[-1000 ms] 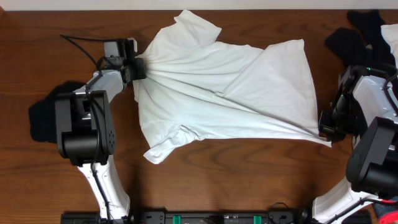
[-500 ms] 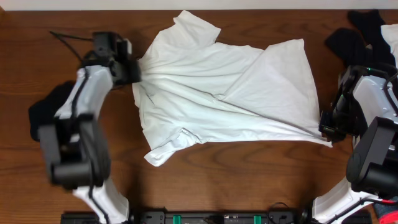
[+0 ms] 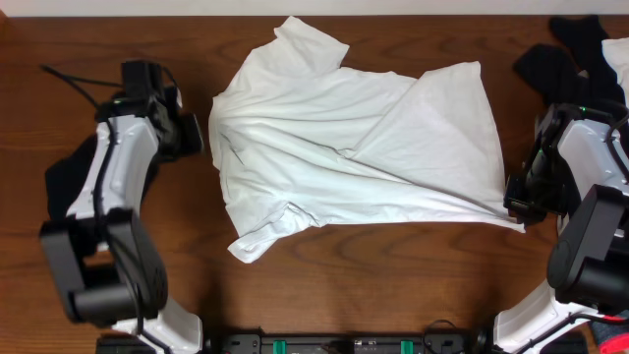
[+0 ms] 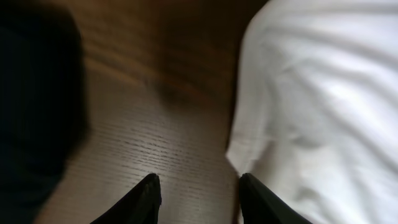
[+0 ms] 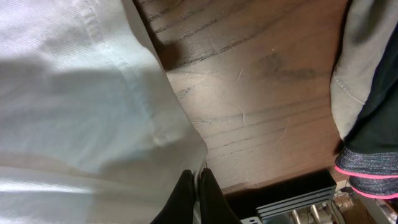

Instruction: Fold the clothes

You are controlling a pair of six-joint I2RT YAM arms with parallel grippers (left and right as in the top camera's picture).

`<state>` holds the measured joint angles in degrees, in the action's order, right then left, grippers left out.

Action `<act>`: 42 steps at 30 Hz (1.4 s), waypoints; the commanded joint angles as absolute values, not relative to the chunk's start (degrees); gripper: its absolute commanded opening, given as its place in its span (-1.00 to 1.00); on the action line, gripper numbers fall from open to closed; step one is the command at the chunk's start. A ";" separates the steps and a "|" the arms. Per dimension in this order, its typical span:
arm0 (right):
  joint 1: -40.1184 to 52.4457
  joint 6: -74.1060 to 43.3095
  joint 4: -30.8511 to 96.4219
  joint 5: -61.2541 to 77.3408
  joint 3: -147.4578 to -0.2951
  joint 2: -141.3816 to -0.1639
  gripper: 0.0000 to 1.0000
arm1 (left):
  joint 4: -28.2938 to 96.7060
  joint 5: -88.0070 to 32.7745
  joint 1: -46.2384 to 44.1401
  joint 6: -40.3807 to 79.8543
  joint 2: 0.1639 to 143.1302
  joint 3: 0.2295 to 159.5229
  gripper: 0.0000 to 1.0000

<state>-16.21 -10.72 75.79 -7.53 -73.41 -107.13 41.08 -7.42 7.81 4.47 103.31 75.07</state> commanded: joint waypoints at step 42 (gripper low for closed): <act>-16.86 -11.75 76.34 -8.34 -73.38 -106.63 -0.97 | 40.36 -10.09 9.30 6.90 115.48 73.76 -0.88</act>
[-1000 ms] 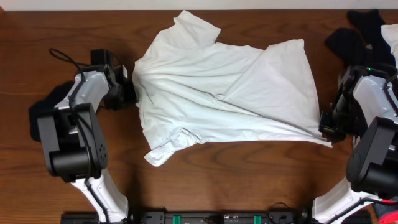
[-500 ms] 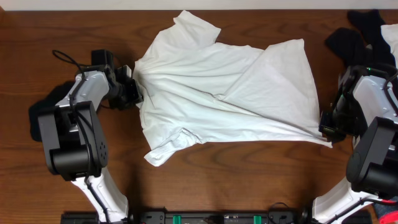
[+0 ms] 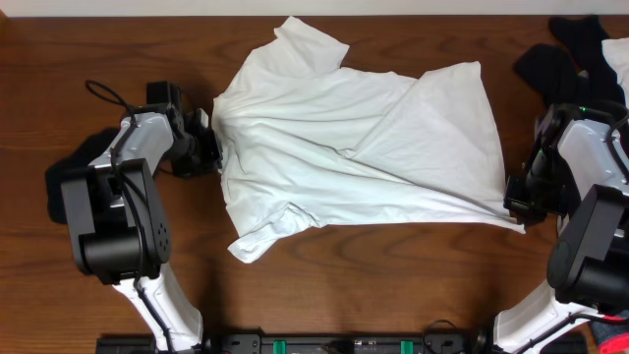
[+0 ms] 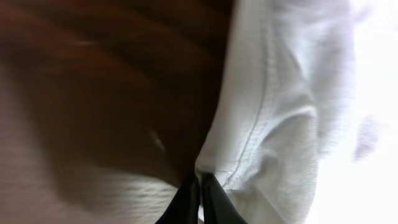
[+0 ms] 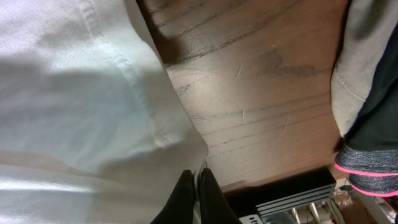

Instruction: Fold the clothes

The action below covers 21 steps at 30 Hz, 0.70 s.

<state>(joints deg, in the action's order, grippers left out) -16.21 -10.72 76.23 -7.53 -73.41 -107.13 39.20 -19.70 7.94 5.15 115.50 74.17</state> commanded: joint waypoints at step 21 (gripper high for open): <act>-16.84 -11.75 76.51 -8.34 -73.38 -106.63 -0.97 | 40.75 -9.02 11.81 7.60 111.74 73.73 -0.70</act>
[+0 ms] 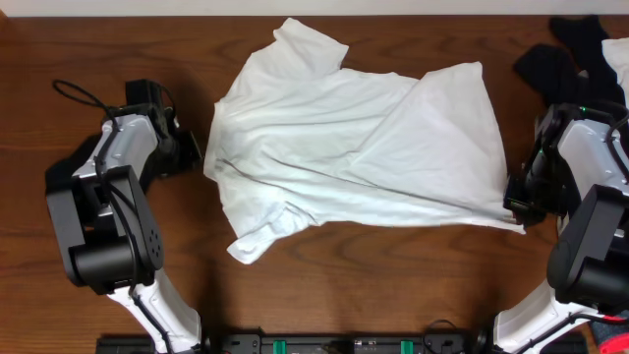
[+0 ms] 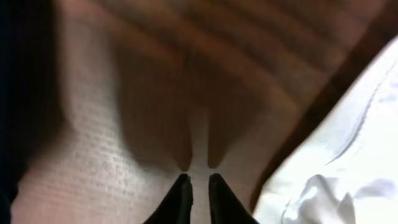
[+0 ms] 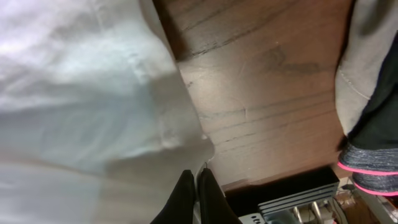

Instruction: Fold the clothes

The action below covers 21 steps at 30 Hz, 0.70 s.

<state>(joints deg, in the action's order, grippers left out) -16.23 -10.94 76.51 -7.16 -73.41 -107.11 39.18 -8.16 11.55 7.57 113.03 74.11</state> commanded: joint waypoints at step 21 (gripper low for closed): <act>-16.86 -11.75 75.85 -7.27 -73.38 -106.63 -0.97 | 62.30 -20.12 9.21 9.34 101.38 73.21 -0.55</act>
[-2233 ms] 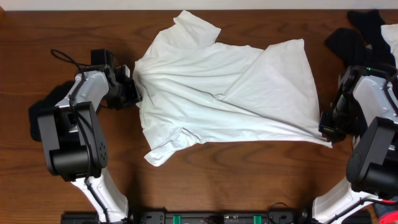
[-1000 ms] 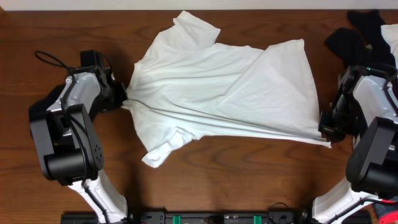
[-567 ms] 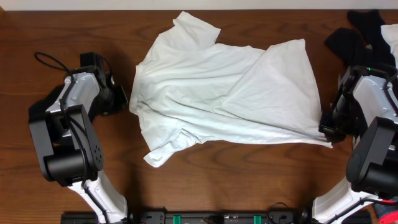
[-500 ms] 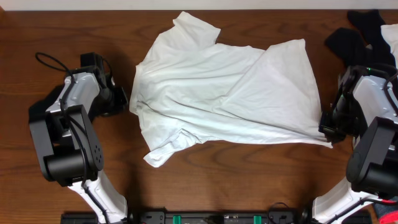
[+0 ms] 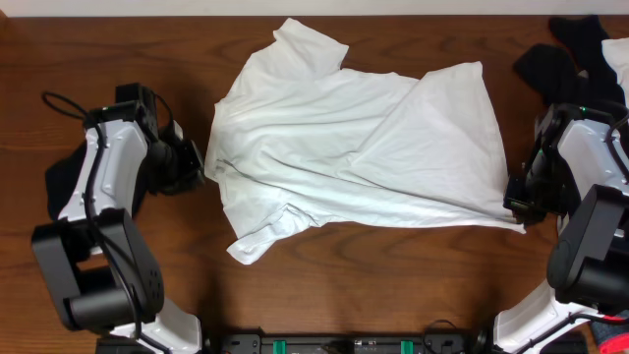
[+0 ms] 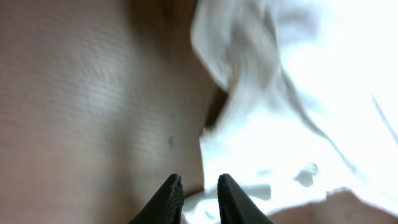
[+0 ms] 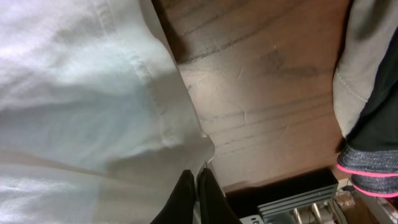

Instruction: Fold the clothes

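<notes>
A white T-shirt (image 5: 344,147) lies spread on the wooden table, neck to the left and hem to the right, with a diagonal fold across its right half. My left gripper (image 5: 193,165) sits at the shirt's left edge. In the left wrist view this gripper (image 6: 200,186) is open by a narrow gap, with crumpled white fabric (image 6: 298,93) just ahead and under the tips. My right gripper (image 5: 513,204) is at the hem's near right corner. The right wrist view shows it (image 7: 198,177) shut on that corner of the shirt (image 7: 81,93).
A pile of dark and grey clothes (image 5: 575,54) lies at the back right, close beside the right arm, and shows with a pink-edged piece (image 7: 373,93). A dark cloth (image 5: 64,182) lies under the left arm. Bare wood (image 5: 393,285) runs along the front.
My left gripper has moved from bare table left of the neck to the shirt's left edge, lower down, and its jaws stand a little wider. The right gripper still grips the hem corner.
First my left gripper was open beside the shirt's neck edge while the right held the hem corner. Then the left was shut on the neck edge. Then it was off the cloth, and the shirt's left edge lay slightly further left. Now it is open at that edge.
</notes>
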You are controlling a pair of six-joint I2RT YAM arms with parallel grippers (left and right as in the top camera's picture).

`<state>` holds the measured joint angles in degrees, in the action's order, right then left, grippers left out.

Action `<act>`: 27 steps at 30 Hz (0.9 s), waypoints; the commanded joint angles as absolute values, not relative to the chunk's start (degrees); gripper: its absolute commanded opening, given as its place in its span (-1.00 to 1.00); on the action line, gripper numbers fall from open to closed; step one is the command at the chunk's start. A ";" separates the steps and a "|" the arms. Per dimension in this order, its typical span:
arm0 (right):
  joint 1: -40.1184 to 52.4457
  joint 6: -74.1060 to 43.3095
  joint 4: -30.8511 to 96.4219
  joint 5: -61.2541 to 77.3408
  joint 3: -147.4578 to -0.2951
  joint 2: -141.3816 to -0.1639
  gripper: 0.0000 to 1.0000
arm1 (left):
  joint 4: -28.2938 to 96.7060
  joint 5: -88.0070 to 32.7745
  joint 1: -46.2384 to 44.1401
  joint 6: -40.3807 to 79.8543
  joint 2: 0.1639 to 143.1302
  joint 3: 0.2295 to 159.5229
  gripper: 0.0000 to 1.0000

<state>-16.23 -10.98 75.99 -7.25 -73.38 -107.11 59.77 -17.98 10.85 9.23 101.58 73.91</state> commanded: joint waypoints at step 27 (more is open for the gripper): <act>-16.82 -11.68 75.90 -6.61 -73.38 -106.63 -0.98 | 37.12 -21.74 4.62 8.86 101.47 49.43 -0.23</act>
